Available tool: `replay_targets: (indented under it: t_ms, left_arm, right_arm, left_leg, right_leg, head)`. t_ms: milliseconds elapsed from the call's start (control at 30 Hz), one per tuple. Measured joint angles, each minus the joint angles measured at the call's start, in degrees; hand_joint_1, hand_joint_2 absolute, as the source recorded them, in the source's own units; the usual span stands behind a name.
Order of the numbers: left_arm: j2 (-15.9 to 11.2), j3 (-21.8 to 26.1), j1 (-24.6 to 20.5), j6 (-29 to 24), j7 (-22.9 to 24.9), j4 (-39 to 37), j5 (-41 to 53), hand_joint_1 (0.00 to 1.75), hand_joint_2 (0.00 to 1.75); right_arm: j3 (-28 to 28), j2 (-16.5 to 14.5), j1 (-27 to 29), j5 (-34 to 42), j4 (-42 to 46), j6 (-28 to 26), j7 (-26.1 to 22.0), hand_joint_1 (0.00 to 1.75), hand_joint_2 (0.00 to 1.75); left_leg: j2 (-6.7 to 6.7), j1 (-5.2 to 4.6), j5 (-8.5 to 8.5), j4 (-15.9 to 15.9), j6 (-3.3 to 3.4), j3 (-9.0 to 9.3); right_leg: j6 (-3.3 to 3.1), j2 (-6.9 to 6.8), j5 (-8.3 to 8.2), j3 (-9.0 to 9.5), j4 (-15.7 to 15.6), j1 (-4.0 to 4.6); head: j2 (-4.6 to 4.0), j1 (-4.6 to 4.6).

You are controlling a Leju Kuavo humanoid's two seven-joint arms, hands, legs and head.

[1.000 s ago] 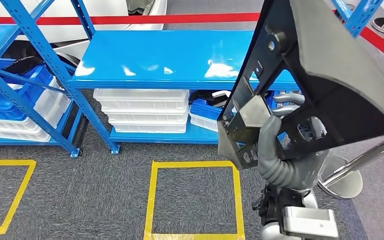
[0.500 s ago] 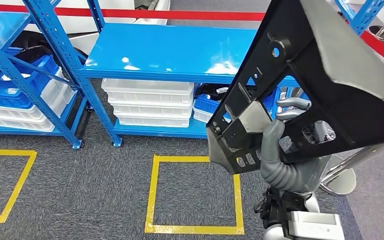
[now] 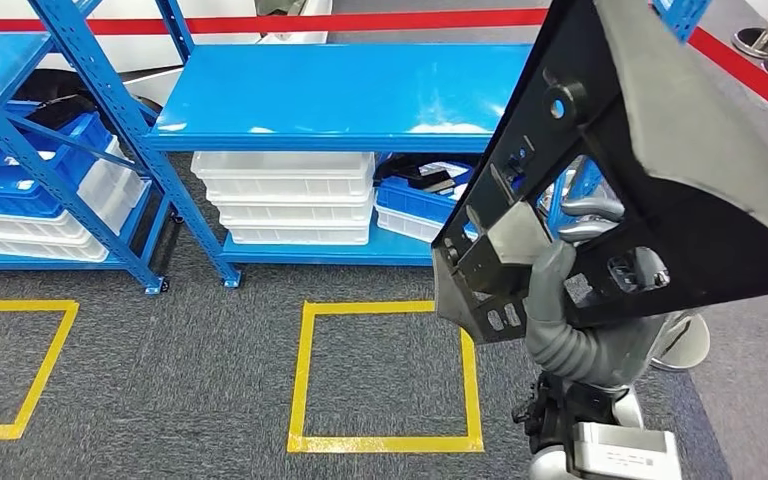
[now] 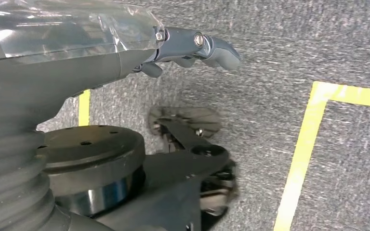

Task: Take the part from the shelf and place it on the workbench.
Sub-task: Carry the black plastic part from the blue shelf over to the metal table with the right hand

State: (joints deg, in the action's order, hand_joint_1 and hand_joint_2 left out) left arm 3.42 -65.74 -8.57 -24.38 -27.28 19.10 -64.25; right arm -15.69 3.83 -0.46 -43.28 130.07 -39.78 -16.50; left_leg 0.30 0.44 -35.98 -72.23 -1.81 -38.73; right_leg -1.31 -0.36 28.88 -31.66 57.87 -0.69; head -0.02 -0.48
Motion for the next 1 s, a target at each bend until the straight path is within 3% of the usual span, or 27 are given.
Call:
replay_targets:
  t_ms: [67, 100, 200, 233, 367, 433, 500, 533, 567, 600, 700, 733, 800, 867, 933, 1000]
  left_arm:
    - [-0.01, -0.01, 0.01, -0.01, 0.01, 0.00, 0.02, 0.00, 1.75]
    - [-0.01, -0.01, 0.00, -0.02, 0.02, 0.00, 0.03, 0.00, 1.75]
    - [0.01, -0.01, -0.15, -0.02, 0.13, 0.00, 0.04, 0.00, 1.75]
    - [0.02, -0.01, -0.16, -0.03, 0.19, 0.00, 0.03, 0.00, 1.75]
    - [0.02, 0.00, -0.06, -0.08, 0.28, 0.00, -0.03, 0.00, 1.75]
    - [0.02, 0.01, -0.18, -0.08, 0.29, 0.00, -0.03, 0.00, 1.75]
    - [0.02, 0.01, -0.15, -0.08, 0.33, 0.00, -0.03, 0.00, 1.75]
    - [0.02, 0.01, -0.12, -0.08, 0.36, 0.00, -0.03, 0.00, 1.75]
    - [0.02, 0.02, -0.10, -0.08, 0.38, 0.00, -0.04, 0.00, 1.75]
    - [0.02, 0.02, -0.10, -0.08, 0.39, 0.00, -0.04, 0.00, 1.75]
    - [0.02, 0.02, -0.13, -0.08, 0.39, 0.00, -0.03, 0.00, 1.75]
    - [0.02, 0.02, -0.15, -0.08, 0.39, 0.00, -0.03, 0.00, 1.75]
    - [0.02, 0.01, -0.16, -0.08, 0.39, 0.00, -0.04, 0.00, 1.75]
    - [0.02, 0.01, -0.17, -0.08, 0.39, 0.00, -0.05, 0.00, 1.75]
    - [0.02, 0.00, -0.16, -0.11, 0.39, 0.00, -0.08, 0.00, 1.75]
    - [0.02, -0.01, -0.11, -0.17, 0.39, 0.00, -0.13, 0.00, 1.75]
  right_arm:
    - [0.17, -0.19, 0.24, -0.10, 0.00, -0.01, -0.09, 1.75, 1.75]
    - [0.27, -0.29, 0.36, -0.05, 0.01, -0.01, -0.20, 1.75, 1.75]
    - [0.60, -0.56, 0.65, 0.41, 0.04, -0.02, -0.82, 1.75, 1.75]
    - [0.67, -0.62, 0.72, 0.58, 0.05, -0.02, -1.03, 1.75, 1.75]
    - [0.87, -0.73, 1.06, 1.06, 0.07, -0.02, -1.35, 1.75, 1.75]
    - [1.03, -0.75, 1.20, 1.18, 0.07, -0.02, -1.38, 1.75, 1.75]
    - [1.14, -0.75, 1.31, 1.25, 0.07, -0.02, -1.38, 1.75, 1.75]
    - [1.19, -0.75, 1.39, 1.26, 0.06, -0.02, -1.37, 1.75, 1.75]
    - [1.22, -0.75, 1.47, 1.26, 0.05, -0.02, -1.35, 1.75, 1.75]
    - [1.25, -0.75, 1.51, 1.25, 0.05, -0.02, -1.33, 1.75, 1.75]
    - [1.32, -0.75, 1.42, 1.21, 0.06, -0.02, -1.17, 1.75, 1.75]
    - [1.33, -0.75, 1.40, 1.21, 0.06, -0.02, -1.04, 1.75, 1.75]
    - [1.37, -0.75, 1.41, 1.21, 0.07, -0.02, -0.79, 1.75, 1.75]
    - [1.40, -0.75, 1.39, 1.20, 0.07, -0.02, -0.71, 1.75, 1.75]
    - [1.43, -0.75, 1.27, 1.21, 0.07, -0.02, -0.53, 1.75, 1.75]
    - [1.44, -0.75, 1.18, 1.23, 0.06, -0.02, -0.29, 1.75, 1.75]
  left_leg:
    - [0.01, 0.05, -0.87, -2.57, -0.10, 0.11]
    - [0.01, 0.07, 0.31, -0.19, -0.02, 2.02]
    - [-0.10, 0.01, 4.23, 11.69, 0.67, 9.17]
    - [-0.15, -0.09, 4.59, 13.40, 0.95, 9.88]
    - [-0.03, -0.15, 5.70, 14.03, 2.48, 9.05]
    - [0.18, 0.02, 6.63, 14.27, 3.37, 8.18]
    - [0.28, -0.08, 7.40, 14.17, 3.72, 6.98]
    - [0.32, -0.12, 7.75, 14.06, 3.72, 6.39]
    - [0.34, -0.14, 8.06, 13.94, 3.68, 5.86]
    - [0.34, -0.14, 8.31, 13.79, 3.59, 5.41]
    - [0.28, -0.20, 8.84, 13.24, 3.07, 4.57]
    - [0.28, -0.26, 9.04, 13.08, 2.76, 4.35]
    - [0.29, -0.37, 9.55, 12.93, 2.03, 3.99]
    - [0.17, -0.31, 9.40, 12.60, 1.33, 3.70]
    - [0.02, -0.21, 6.30, 9.08, 0.69, 2.29]
    - [0.00, -0.07, 1.59, 2.00, 0.29, -0.18]
  right_leg:
    - [0.05, -0.01, -0.51, -1.01, 0.33, 0.04]
    - [0.14, 0.01, -0.73, -1.44, 0.53, 0.03]
    - [0.67, 0.07, -1.24, -2.38, 1.26, 0.13]
    - [0.95, 0.06, -1.42, -2.61, 1.44, 0.19]
    - [2.22, 0.13, -1.42, -3.26, 1.95, 0.13]
    - [2.82, 0.22, 2.11, -4.84, 5.86, -0.04]
    - [3.28, 0.23, 6.85, -7.39, 13.29, -0.11]
    - [3.40, 0.23, 8.10, -8.02, 16.08, -0.13]
    - [3.45, 0.23, 8.27, -7.70, 16.99, -0.13]
    - [3.40, 0.23, 7.38, -6.12, 15.42, -0.14]
    - [2.84, 0.24, 3.39, 1.44, 3.48, -0.02]
    - [2.58, 0.28, 2.87, 2.63, 1.07, 0.10]
    - [2.01, 0.38, 2.57, 2.74, -0.01, 0.42]
    - [1.37, 0.27, 1.82, 2.32, -0.17, 0.20]
    - [0.66, 0.03, 0.92, 1.60, -0.41, -0.07]
    - [0.24, -0.09, 0.27, 0.47, -0.15, 0.00]
  head:
    - [0.00, -0.04]
    - [0.00, -0.05]
    - [0.00, -0.12]
    - [0.00, -0.14]
    - [0.00, -0.17]
    - [0.00, 0.08]
    - [0.00, 0.42]
    - [0.00, 0.47]
    - [0.00, 0.49]
    - [0.00, 0.50]
    - [0.00, 0.62]
    - [0.00, 0.63]
    - [0.00, 0.58]
    - [0.00, 0.52]
    - [0.00, 0.19]
    - [0.00, -0.14]
